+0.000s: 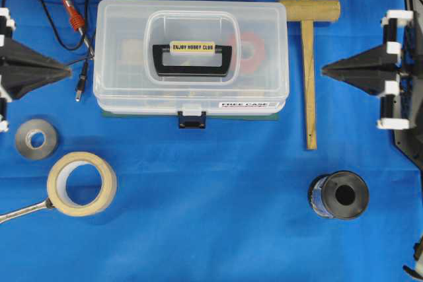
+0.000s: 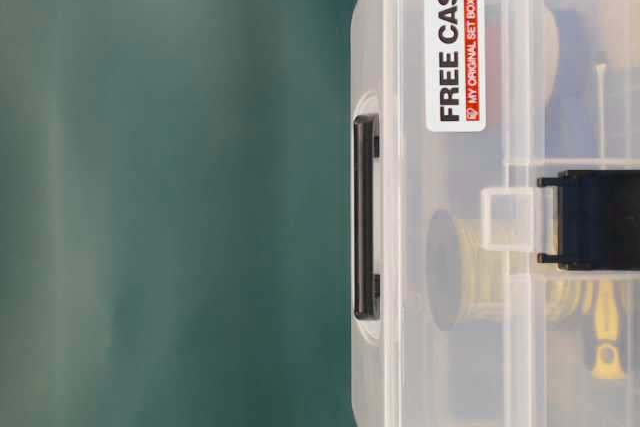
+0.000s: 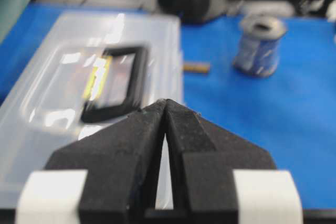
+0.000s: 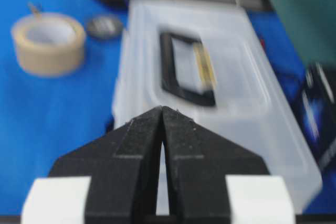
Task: Open the tool box with both arms.
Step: 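Move both grippers inward to the front corners of the clear lid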
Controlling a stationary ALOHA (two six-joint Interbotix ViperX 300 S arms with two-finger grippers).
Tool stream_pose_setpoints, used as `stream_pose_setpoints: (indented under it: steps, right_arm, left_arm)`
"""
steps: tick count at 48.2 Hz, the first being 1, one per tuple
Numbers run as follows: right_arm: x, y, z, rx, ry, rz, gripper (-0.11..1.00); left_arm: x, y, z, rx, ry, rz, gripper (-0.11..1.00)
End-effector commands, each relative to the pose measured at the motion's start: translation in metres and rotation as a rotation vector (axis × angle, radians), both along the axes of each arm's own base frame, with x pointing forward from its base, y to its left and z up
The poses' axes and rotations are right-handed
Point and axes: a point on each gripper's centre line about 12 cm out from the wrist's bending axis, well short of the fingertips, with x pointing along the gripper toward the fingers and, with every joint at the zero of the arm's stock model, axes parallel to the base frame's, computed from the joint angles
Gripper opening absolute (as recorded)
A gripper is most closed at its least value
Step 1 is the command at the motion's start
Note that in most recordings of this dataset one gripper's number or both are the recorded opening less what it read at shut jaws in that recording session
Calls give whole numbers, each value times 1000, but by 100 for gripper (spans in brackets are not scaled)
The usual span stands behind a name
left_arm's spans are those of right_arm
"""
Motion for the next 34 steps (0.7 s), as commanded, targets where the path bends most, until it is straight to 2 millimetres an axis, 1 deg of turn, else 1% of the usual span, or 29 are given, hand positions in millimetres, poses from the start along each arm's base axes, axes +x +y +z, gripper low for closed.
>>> stream_pose_setpoints:
  steps: [1, 7, 10, 12, 14, 15, 18, 19, 22, 24, 26, 34]
  right_arm:
    - [5, -4, 3, 15, 21, -19, 1]
    - [8, -6, -8, 39, 89, -29, 2]
    - [9, -6, -15, 55, 138, -32, 15]
    - [9, -6, -20, 64, 168, -33, 26]
    - [9, -6, -23, 72, 197, -34, 39]
    - [9, -6, -25, 75, 209, -35, 47]
    - [9, -6, -31, 81, 250, -36, 65]
    - [8, -6, -33, 84, 262, -36, 70]
    - [9, -6, -37, 88, 292, -38, 83]
    - [9, -6, -40, 91, 310, -40, 86]
    - [10, -7, -43, 93, 325, -43, 85]
    - [14, -17, -56, 106, 383, -84, 85]
  left_arm:
    - [5, 5, -2, -6, 36, 23, 0]
    - [7, 8, -13, -10, 96, 34, 1]
    - [7, 8, -16, -16, 122, 34, 4]
    - [6, 7, -19, -22, 146, 34, 12]
    - [4, 7, -23, -28, 176, 34, 23]
    - [3, 7, -25, -33, 194, 34, 29]
    - [0, 6, -32, -42, 246, 33, 47]
    - [-1, 6, -35, -44, 264, 33, 56]
    - [-3, 6, -43, -49, 319, 32, 73]
    - [-4, 6, -46, -51, 337, 34, 82]
    - [-4, 7, -49, -53, 349, 39, 88]
    - [-3, 14, -57, -62, 388, 72, 87]
